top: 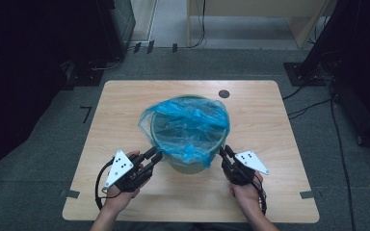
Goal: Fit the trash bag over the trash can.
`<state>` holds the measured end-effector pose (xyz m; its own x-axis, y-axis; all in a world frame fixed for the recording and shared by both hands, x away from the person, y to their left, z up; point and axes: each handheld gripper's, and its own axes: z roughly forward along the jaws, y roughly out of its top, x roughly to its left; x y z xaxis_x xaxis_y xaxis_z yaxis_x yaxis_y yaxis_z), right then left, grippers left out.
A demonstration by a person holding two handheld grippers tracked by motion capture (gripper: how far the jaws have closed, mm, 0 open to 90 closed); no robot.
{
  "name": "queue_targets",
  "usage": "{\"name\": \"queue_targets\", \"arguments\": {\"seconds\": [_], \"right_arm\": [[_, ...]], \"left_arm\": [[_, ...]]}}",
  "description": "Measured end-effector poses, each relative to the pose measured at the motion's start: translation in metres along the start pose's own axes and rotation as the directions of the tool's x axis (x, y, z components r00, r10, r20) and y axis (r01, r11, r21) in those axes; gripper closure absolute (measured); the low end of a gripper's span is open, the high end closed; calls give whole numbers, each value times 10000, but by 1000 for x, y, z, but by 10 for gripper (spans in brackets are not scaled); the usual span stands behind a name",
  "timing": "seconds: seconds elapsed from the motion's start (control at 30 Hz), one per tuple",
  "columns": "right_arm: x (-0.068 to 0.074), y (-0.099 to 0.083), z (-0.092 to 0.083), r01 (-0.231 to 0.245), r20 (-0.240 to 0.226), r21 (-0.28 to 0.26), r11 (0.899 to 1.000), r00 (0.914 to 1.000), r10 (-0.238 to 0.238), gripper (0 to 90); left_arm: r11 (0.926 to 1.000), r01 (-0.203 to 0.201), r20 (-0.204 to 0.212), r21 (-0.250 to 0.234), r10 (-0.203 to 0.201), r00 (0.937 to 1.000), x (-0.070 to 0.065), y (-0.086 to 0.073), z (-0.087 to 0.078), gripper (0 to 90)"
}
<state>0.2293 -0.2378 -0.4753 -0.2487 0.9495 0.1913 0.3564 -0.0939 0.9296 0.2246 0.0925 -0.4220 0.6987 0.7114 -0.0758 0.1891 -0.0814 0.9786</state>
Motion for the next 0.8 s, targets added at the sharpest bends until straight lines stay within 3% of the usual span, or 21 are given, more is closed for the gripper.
{"name": "queue_targets", "arguments": {"seconds": [0.1,0.13,0.33,0.47,0.5,0.53,0.6,0.8], "right_arm": [[0,0,-1,-19,-34,-232,9997,10000,18,655],[0,1,-2,57,-9,-540,9985,10000,-58,602],[-2,6,-9,180,-105,-1289,9915,9998,-195,539],[-4,10,-13,198,5,-1682,9856,9998,-200,526],[-4,10,-13,198,5,-1682,9856,9998,-200,526],[-4,13,-16,214,45,-1868,9822,9998,-209,524],[-4,16,-19,342,94,-2102,9771,9994,-329,519],[3,28,-30,896,220,-2660,9598,9960,-869,487]], "left_arm": [[9993,153,-119,348,-149,9998,5,-6,5,819],[9979,289,-231,585,-276,9994,7,-9,8,827],[9898,643,-802,1275,-543,9953,13,-19,18,839],[9720,1354,-1641,1921,-1042,9809,25,-30,27,838],[9720,1354,-1641,1921,-1042,9809,25,-30,27,836],[9640,1609,-2023,2115,-1178,9722,29,-34,30,836],[9577,1803,-2277,2243,-1284,9652,33,-37,32,835],[9538,1980,-2623,2260,-1361,9553,40,-39,33,835]]}}
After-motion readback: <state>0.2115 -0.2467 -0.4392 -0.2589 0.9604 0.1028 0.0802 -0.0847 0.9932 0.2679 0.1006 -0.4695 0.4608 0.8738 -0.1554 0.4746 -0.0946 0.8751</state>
